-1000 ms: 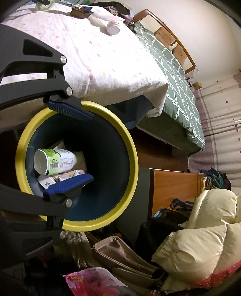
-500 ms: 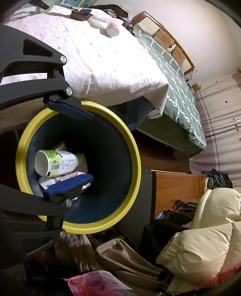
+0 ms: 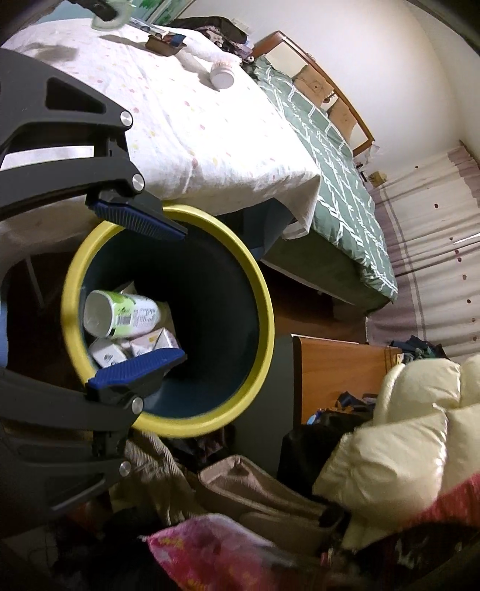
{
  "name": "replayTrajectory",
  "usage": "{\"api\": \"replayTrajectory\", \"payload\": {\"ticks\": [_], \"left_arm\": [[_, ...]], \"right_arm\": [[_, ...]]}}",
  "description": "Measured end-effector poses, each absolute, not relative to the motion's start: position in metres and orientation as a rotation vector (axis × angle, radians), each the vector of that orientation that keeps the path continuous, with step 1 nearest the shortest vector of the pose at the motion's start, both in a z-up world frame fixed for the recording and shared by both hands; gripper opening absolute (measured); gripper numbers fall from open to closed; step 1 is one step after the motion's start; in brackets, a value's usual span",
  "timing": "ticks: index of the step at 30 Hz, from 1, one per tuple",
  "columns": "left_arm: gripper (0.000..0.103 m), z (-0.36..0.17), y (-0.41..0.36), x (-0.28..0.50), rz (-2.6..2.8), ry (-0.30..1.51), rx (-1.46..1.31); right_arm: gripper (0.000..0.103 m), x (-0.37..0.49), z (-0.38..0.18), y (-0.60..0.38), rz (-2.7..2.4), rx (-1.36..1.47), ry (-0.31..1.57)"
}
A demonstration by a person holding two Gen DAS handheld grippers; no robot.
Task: Collect trash
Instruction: 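Carry the jar over the bin and open the left gripper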
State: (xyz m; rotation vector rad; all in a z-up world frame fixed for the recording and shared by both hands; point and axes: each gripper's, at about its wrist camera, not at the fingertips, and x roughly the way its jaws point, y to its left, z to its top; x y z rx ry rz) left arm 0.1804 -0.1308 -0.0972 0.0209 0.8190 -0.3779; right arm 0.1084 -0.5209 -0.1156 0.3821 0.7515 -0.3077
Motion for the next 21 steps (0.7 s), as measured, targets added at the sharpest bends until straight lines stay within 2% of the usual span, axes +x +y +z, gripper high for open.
{"api": "replayTrajectory", "payload": {"ticks": [8,14,21], "left_arm": [[0.074,-0.095,-0.258,0.194,-0.650,0.850,0.120],[0.074,-0.113,-0.360,0.213,-0.815,0.903,0.188],[0.074,-0.139,-0.430,0.237,-0.847,0.950,0.244]], "right_arm": [[0.058,0.069,-0.107,-0.534,-0.345,0.350,0.729],[0.058,0.044,-0.104,-0.549,-0.393,0.355,0.710],[0.058,0.026,-0.106,-0.556,-0.422,0.349,0.722]]}}
